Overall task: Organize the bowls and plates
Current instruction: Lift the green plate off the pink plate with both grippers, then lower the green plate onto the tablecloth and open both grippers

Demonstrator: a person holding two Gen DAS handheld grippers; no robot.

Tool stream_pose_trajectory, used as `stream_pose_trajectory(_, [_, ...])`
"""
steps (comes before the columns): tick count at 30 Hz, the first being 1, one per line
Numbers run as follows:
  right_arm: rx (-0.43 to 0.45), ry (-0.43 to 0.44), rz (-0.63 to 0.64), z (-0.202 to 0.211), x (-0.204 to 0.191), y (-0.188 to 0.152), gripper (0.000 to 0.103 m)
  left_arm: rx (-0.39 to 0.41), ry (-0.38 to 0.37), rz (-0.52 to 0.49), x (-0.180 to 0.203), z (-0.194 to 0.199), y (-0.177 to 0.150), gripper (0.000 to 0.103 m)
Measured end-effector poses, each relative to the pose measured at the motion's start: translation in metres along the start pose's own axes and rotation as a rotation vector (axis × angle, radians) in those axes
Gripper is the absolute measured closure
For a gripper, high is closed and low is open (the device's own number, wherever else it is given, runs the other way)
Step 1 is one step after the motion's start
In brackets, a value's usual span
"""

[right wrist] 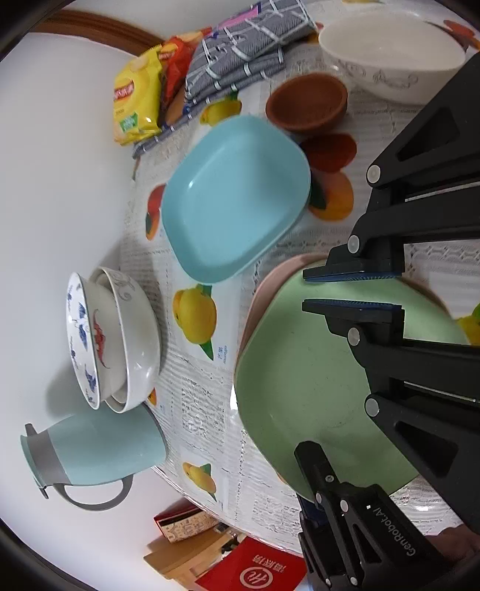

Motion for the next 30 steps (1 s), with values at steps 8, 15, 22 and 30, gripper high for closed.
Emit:
stream_pose_trajectory(8, [0.001, 0.032, -0.033, 0.008, 0.008, -0.004, 0.089, -0.017, 0.039, -0.030, 0.007, -0.010, -0.002, 0.081])
stream_pose_trajectory(15, [0.024, 0.039, -0.054, 0.031, 0.016, -0.018, 0.061, 0.024, 0.095, -0.015, 0.002, 0.005, 0.002, 0.047])
stream_pose_trajectory(22, [0.049, 0.033, -0.050, 0.049, 0.023, -0.028, 0.056, 0.048, 0.094, -0.009, 0.004, 0.024, 0.001, 0.045])
stream_pose_trajectory(30, [0.049, 0.039, -0.085, 0.066, 0.033, -0.042, 0.054, 0.082, 0.092, -0.030, 0.021, 0.046, 0.003, 0.045])
Point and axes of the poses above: each gripper's, at about its wrist camera, not at the fingertips, and z roughly against the way its jaws point, x to its right, y to its top, the point moved 7 cm from there along -z, roughly the way its jaws point, and after that the axes turned 4 degrees about -y, right-handed, at the moved point
